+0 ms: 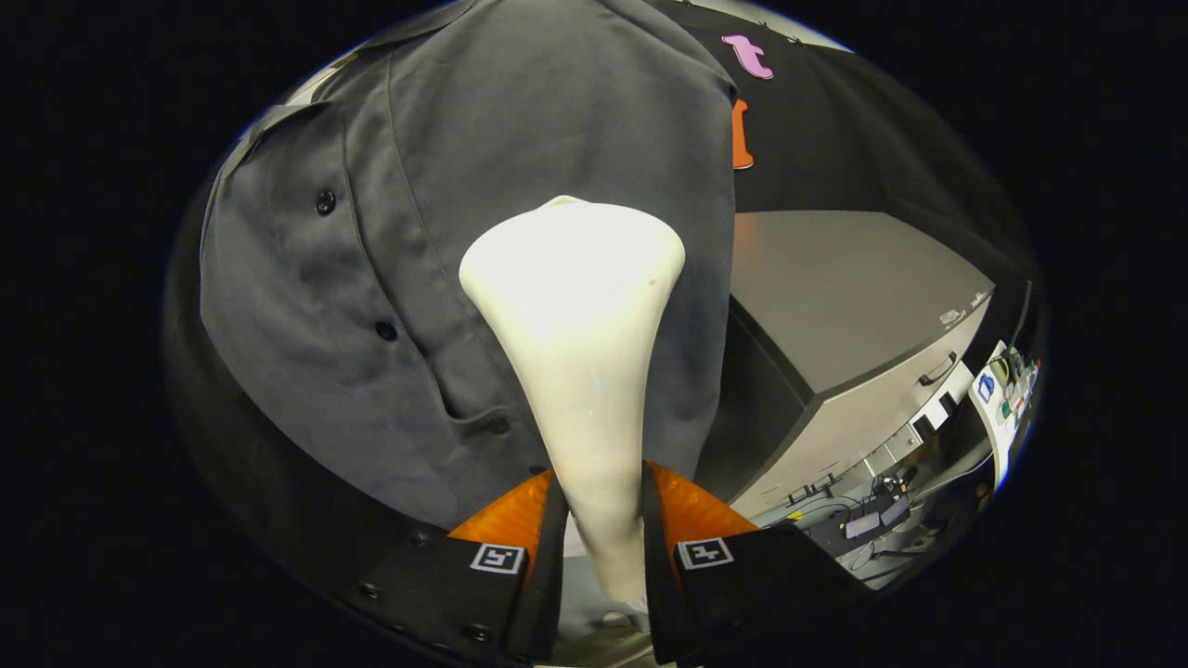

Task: Iron the clothes twice with a garment steamer, once on the left side and once on the right side.

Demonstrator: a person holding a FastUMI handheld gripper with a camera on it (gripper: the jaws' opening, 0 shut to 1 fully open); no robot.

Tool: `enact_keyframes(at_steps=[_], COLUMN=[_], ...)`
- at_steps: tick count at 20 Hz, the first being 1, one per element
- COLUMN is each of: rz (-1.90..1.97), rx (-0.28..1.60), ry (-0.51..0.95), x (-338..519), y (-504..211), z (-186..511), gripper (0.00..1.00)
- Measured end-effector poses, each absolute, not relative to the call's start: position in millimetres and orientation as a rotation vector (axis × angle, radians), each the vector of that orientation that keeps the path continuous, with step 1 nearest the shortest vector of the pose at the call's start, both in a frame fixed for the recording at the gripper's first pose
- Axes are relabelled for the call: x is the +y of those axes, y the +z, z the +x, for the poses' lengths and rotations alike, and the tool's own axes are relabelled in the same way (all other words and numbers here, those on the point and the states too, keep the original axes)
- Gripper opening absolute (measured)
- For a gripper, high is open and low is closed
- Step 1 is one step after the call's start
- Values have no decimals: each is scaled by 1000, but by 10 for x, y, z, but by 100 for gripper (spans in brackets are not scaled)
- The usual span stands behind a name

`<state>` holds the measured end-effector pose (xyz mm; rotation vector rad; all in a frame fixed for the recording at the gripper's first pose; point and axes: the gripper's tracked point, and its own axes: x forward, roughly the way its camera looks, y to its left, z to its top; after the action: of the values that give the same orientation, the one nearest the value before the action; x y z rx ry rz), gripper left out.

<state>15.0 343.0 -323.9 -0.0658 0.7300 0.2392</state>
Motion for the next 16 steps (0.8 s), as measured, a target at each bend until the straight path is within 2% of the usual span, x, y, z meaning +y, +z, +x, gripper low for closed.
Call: enact_keyframes(at_steps=[16], rz=[-103], rx=[901], ry=[235], x=[3156], y=[-4090], z=[-112], gripper=[46])
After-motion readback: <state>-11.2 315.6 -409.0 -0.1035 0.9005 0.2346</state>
